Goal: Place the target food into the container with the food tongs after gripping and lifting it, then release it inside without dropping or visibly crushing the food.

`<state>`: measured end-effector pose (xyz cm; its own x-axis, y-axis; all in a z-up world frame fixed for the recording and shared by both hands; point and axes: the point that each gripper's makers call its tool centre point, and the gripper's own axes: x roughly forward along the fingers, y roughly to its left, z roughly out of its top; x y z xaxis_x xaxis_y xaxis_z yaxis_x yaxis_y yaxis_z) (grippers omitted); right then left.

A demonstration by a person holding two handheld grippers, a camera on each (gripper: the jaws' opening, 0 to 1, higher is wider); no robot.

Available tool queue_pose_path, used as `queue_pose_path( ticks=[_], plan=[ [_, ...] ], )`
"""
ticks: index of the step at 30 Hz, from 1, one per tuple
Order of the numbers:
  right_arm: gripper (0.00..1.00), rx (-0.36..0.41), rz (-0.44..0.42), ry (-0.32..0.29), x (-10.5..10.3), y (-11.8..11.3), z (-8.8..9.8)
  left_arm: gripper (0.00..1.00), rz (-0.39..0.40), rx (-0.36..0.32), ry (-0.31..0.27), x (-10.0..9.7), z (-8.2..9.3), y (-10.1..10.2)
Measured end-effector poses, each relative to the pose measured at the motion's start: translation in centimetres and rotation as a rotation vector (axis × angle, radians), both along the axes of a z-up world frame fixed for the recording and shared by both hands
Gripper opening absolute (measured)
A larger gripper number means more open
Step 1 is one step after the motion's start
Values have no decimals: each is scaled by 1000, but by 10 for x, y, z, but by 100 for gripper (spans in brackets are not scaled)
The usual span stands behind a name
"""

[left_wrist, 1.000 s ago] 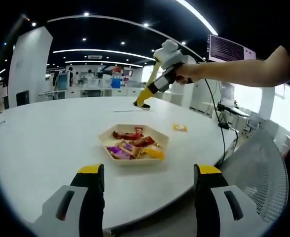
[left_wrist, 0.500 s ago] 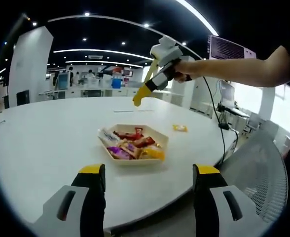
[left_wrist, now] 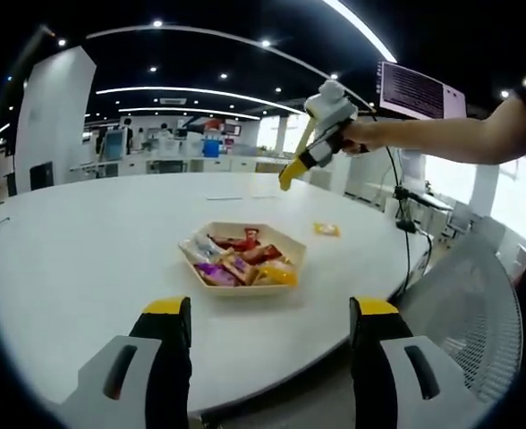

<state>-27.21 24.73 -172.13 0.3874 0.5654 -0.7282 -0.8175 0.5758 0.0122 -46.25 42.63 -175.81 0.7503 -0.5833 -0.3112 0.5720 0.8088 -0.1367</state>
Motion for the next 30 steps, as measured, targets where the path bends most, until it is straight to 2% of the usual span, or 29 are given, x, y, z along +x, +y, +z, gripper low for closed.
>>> queue_pose_path(
  ticks=[10, 12, 14, 20, 25, 30],
  plan=[
    [30, -55, -122, -1, -1, -91, -28, 69, -8, 6, 5, -1, -1, -1],
    [30, -40, -144, 10, -1, -104, -33, 76, 5, 5, -33, 2, 4, 0],
    [30, -58, -156, -2, 0, -116, -37, 79, 8, 13, -26, 2, 3, 1],
    [31, -72, -180, -41, 11, -141, -46, 83, 9, 24, -24, 3, 1, 2],
    [31, -94, -193, -24, 13, -154, -64, 85, 8, 26, -20, 4, 0, 2],
    [31, -106, -193, 4, 12, -156, -87, 86, 3, 28, -15, 3, -1, 1]
  ],
)
